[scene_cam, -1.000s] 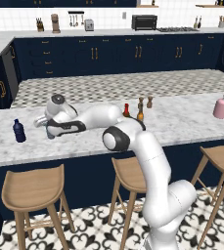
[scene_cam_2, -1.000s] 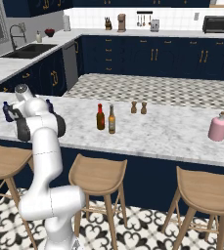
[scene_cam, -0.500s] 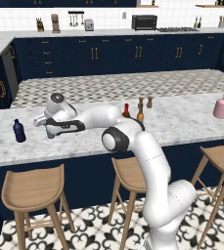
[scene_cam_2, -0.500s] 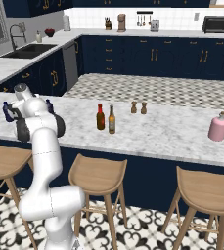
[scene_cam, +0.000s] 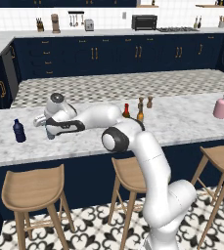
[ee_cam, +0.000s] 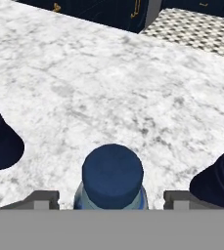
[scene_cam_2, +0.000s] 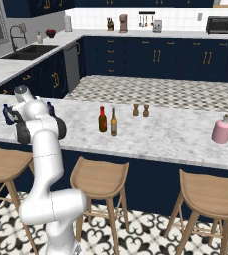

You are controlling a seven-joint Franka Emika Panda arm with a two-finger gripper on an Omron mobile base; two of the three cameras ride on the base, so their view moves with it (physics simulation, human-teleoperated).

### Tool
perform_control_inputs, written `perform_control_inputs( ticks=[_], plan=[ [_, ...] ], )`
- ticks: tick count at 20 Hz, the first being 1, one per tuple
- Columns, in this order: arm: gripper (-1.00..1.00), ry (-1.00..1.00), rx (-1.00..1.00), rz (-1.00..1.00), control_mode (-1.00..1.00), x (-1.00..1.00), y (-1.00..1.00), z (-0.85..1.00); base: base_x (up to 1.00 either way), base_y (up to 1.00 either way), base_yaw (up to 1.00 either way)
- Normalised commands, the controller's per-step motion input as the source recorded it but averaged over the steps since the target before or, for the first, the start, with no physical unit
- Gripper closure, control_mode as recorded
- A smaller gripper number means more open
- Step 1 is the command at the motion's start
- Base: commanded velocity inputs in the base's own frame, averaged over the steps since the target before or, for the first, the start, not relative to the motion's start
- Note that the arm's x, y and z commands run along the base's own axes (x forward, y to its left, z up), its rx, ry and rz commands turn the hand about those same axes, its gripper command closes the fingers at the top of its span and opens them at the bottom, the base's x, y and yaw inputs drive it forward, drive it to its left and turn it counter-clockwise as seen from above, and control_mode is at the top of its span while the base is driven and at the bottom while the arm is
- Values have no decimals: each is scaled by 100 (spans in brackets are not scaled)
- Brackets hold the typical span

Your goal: Move the plastic bottles in the middle to the plastics group, and the glass bottles in the middle to the glass group.

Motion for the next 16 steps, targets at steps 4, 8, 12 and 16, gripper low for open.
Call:
perform_control_inputs(
  ticks=[4,8,12,16],
  plan=[
    [-100,0,0,0,-100,0,0,0,0,0,0],
    [-100,0,0,0,-100,0,0,13,0,0,0],
    [-100,0,0,0,-100,0,0,49,0,0,0],
    [-100,0,0,0,-100,0,-4,47,0,0,0]
  ],
)
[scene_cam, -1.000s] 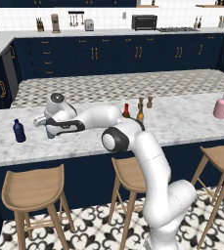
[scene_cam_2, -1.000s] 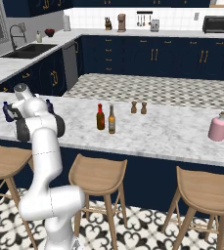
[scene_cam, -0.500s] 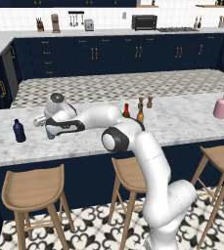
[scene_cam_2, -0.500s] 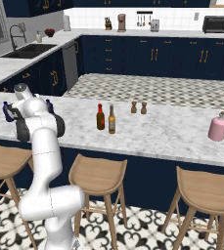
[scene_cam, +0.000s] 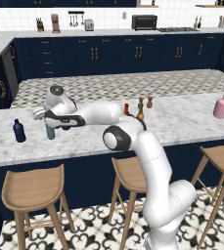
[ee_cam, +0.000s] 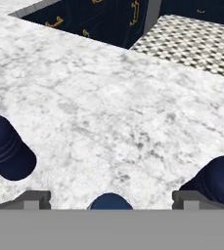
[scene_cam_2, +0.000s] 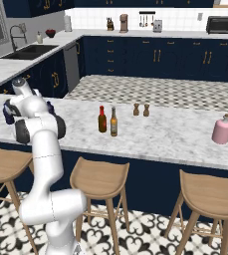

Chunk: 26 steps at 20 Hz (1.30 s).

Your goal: Move the plastic bottles in the middle to the plastics group, and the glass bottles in the middle to the glass group.

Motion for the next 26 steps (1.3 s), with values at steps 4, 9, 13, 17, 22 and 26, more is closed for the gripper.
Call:
perform_control_inputs(
  ticks=[4,9,13,17,22,26],
  plan=[
    [-100,0,0,0,-100,-2,-13,37,0,0,0],
    [-100,0,0,-1,-100,-19,-30,39,0,0,0],
    [-100,0,6,-6,-100,-61,-66,13,0,0,0],
    [-100,0,11,-7,-100,-88,-81,16,0,0,0],
    [-100,0,11,-6,-100,-99,-81,32,0,0,0],
    [-100,1,5,-1,-100,-74,-64,71,0,0,0]
  ],
)
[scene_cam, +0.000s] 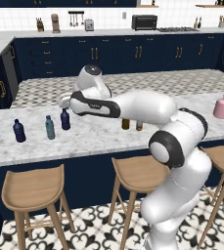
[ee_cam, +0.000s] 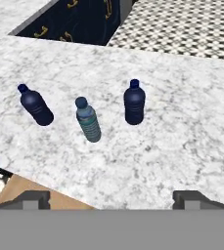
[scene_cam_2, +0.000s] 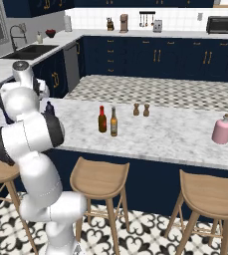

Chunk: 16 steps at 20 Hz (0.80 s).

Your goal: Move the plastic bottles in the middle to the plastics group, and the glass bottles in the middle to the glass group.

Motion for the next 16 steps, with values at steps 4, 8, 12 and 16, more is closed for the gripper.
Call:
perform_control_inputs(
  ticks=[4,8,12,16],
  plan=[
    [-100,0,-1,0,-100,-56,-48,72,0,0,0],
    [-100,5,-21,0,-100,-10,-53,53,0,0,0],
    [-100,11,-18,-1,-100,-27,-72,7,0,0,0],
    [-100,9,-13,-5,-100,-49,-86,0,0,0,0]
  ],
)
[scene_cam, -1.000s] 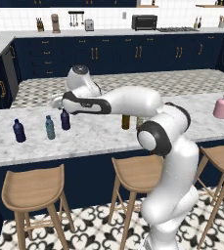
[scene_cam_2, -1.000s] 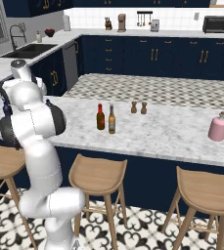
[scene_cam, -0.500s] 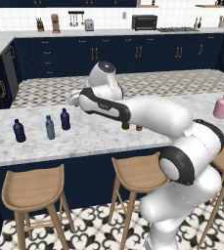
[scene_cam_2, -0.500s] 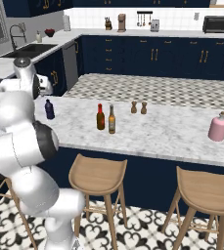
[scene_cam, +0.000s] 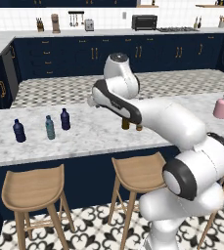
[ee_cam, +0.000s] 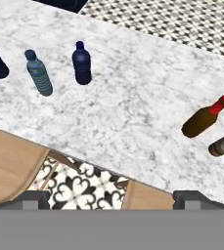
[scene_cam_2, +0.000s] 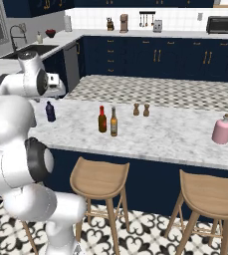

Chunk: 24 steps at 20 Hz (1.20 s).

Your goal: Move the plastic bottles in the middle to the plastics group, and the glass bottles in the middle to the glass group.

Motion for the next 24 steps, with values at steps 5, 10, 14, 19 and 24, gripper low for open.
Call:
perform_control_inputs(
  ticks=[5,10,14,19,24],
  plan=[
    [-100,5,-6,-10,-100,-60,-99,0,0,0,0],
    [-100,1,0,-16,-100,-56,-100,-4,0,0,0],
    [-100,0,1,-12,-100,-49,-100,-24,0,0,0],
    [-100,-2,4,-1,-100,1,-80,-25,0,0,0],
    [-100,0,-3,1,-100,50,-16,-16,0,0,0]
  ],
)
